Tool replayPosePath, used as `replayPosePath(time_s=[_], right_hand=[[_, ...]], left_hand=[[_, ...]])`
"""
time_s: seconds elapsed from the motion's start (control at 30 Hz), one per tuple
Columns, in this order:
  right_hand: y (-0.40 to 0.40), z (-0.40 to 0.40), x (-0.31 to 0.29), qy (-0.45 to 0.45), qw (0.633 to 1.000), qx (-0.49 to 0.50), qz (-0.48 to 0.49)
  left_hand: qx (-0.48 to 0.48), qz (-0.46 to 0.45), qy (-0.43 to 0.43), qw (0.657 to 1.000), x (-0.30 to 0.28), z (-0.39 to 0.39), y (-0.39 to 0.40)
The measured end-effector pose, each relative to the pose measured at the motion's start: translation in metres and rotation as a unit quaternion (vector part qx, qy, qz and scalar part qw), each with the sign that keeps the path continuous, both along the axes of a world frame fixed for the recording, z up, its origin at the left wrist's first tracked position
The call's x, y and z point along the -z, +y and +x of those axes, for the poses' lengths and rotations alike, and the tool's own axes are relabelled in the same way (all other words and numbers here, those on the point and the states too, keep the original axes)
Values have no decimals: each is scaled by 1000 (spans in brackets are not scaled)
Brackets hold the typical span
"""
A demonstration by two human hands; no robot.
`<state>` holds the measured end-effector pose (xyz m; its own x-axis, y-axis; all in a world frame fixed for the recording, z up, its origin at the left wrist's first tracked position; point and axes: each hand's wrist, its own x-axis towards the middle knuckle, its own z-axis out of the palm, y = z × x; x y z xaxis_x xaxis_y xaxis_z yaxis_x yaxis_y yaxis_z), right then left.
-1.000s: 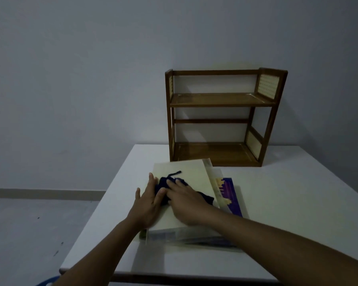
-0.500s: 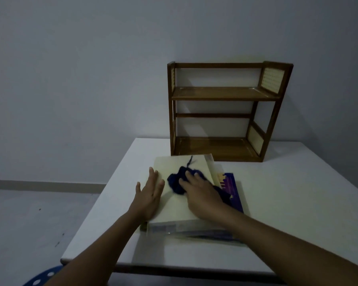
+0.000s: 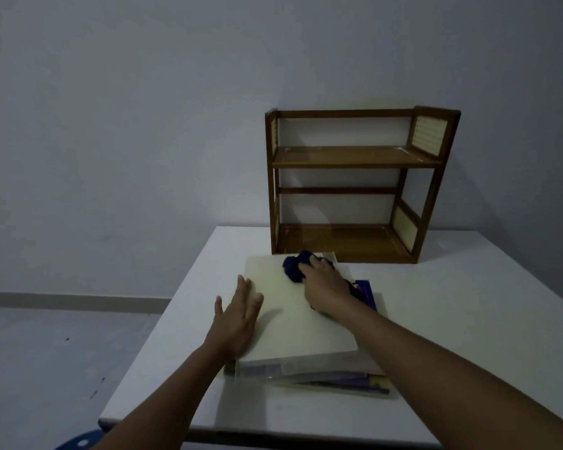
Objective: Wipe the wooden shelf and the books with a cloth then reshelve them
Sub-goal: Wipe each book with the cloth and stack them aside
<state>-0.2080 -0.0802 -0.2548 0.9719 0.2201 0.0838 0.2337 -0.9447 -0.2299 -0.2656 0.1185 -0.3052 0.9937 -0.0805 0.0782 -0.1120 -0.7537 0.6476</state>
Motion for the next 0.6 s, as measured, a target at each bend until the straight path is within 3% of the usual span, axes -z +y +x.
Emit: replayPosePath(time_s=[0.13,0.27,0.4,0.47,0.6], right_hand=[[9,-60,1,1,999,-51,-2],[32,-120,5,-2,989,-142,-31],[25,-98,5,-2,985,-172,-8],[10,-71,4,2,987,-159,-6],[-36,-32,4,10,998,-40,37]], left_hand=[[4,-10,-7,1000,0,-1,0],[15,50,-21,998,-2,-5,-3],[31,96,-28,994,1,-3,1],[20,61,-16,998,0,-1,1],[9,25,7,1000,-2,0,1]])
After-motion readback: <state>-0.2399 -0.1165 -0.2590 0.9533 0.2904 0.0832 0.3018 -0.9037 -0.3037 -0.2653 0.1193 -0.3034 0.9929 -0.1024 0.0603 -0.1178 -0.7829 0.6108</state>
